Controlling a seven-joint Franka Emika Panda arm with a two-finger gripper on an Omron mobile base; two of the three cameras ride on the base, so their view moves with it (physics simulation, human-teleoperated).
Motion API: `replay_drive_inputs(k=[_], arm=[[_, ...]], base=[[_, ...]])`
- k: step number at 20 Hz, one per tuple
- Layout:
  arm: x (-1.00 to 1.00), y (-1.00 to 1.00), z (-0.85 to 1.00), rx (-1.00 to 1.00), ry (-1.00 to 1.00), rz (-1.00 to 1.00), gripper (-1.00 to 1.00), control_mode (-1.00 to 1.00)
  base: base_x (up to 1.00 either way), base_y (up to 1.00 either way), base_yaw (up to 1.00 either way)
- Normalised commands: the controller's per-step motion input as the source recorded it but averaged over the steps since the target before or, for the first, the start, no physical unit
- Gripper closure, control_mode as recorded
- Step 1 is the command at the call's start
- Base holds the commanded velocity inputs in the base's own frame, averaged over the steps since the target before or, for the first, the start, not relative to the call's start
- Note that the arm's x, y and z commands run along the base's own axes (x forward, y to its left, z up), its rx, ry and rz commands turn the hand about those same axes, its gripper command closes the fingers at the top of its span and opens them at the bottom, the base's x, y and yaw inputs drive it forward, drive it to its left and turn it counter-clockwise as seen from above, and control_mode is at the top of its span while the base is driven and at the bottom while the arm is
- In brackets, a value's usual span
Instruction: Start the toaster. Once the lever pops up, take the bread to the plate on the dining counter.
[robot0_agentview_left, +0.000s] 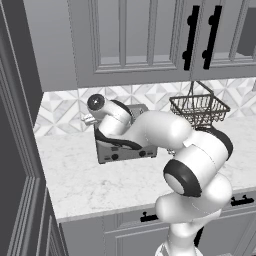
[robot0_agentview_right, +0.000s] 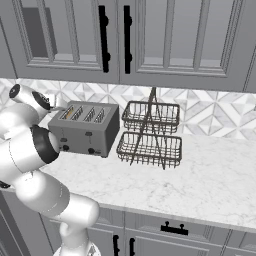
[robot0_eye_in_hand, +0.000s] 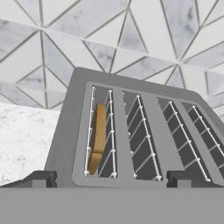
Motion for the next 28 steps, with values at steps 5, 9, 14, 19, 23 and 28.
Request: replay_drive_inputs(k=[5,9,14,19,23,28], arm=[[0.00,0.00,0.00,0.00,0.00,0.00,-1.00,-1.00],[0.00,0.00,0.00,0.00,0.00,0.00,-1.00,-1.00],[0.00,0.00,0.00,0.00,0.00,0.00,-1.00,-1.00],[0.00,0.00,0.00,0.00,0.00,0.00,-1.00,-1.00],[0.00,0.00,0.00,0.00,0.00,0.00,-1.00,-1.00],[0.00,0.00,0.00,0.00,0.00,0.00,-1.00,-1.00]], base=[[0.00,0.00,0.00],[0.00,0.00,0.00],[0.00,0.00,0.00],[0.00,0.00,0.00],[0.00,0.00,0.00],[0.00,0.00,0.00]])
